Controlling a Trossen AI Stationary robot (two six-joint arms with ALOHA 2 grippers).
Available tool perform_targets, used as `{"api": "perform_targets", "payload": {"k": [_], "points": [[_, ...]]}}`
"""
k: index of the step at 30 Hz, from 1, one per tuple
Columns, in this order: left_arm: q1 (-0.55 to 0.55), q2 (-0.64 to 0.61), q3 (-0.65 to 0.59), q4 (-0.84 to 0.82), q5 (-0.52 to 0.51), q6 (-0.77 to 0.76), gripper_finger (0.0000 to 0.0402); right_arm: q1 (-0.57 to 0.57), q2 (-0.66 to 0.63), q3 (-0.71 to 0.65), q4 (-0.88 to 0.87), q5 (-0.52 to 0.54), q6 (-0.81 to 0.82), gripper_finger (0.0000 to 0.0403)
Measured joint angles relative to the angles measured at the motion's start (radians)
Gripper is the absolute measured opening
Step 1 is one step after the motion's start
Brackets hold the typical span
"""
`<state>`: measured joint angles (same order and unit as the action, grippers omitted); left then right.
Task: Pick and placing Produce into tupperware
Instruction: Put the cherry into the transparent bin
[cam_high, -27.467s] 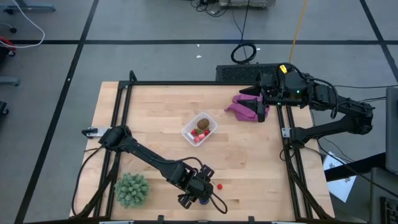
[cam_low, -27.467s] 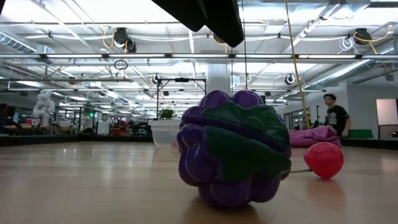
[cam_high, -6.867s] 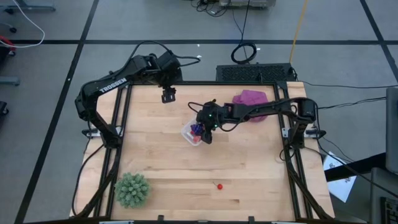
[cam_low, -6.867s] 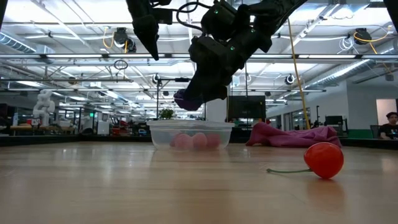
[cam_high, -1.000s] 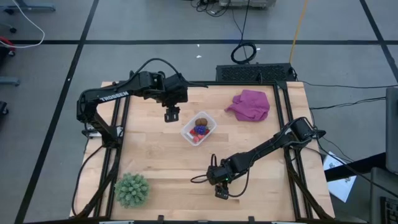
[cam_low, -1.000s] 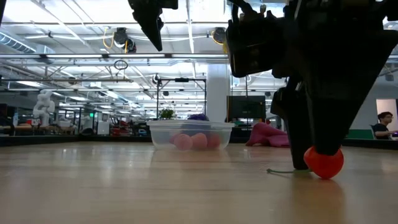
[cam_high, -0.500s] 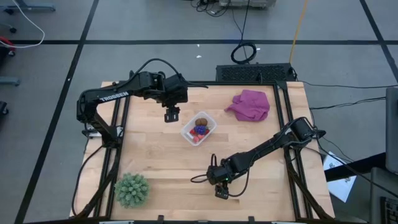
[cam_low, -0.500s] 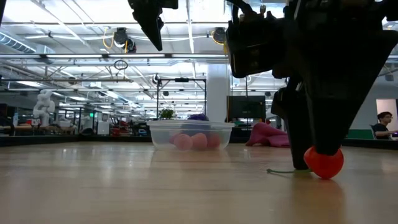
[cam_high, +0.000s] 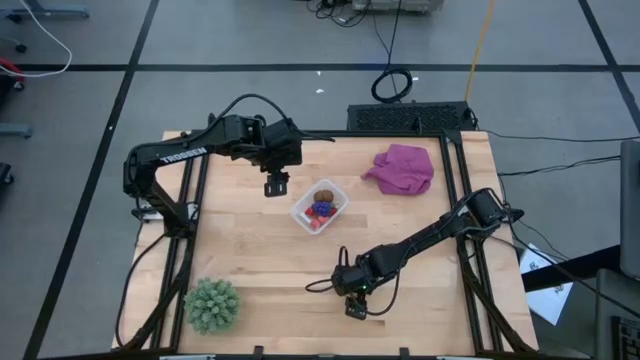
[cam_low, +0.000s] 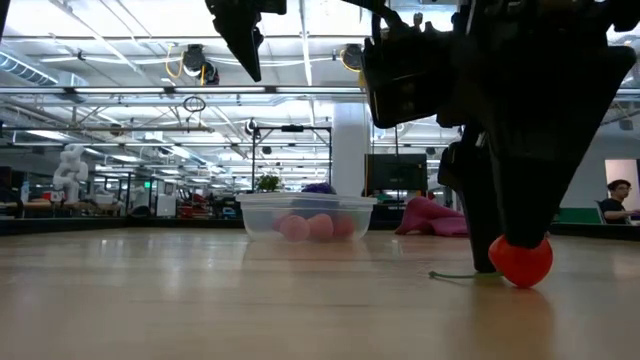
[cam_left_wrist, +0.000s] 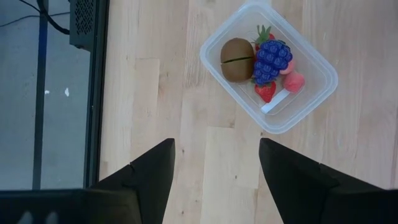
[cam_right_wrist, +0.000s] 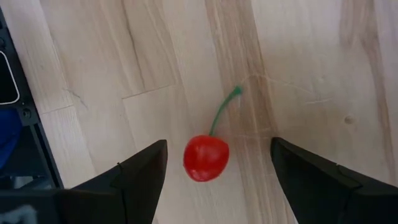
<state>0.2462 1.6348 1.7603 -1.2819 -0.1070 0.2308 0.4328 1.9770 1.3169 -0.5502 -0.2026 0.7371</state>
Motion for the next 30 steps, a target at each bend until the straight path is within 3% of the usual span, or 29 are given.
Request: {"api": "perform_targets", "payload": {"k": [8,30], "points": [[0.000,0.000,0.000,0.000,0.000,0.001,0.0239,0.001,0.000,-0.001,-0.065,-0.011,0.014,0.0281],[0.000,0.000,0.000,0.000,0.000,0.001,0.0239,0.002,-0.002,-0.001,-0.007,0.019,0.048,0.0281]]}}
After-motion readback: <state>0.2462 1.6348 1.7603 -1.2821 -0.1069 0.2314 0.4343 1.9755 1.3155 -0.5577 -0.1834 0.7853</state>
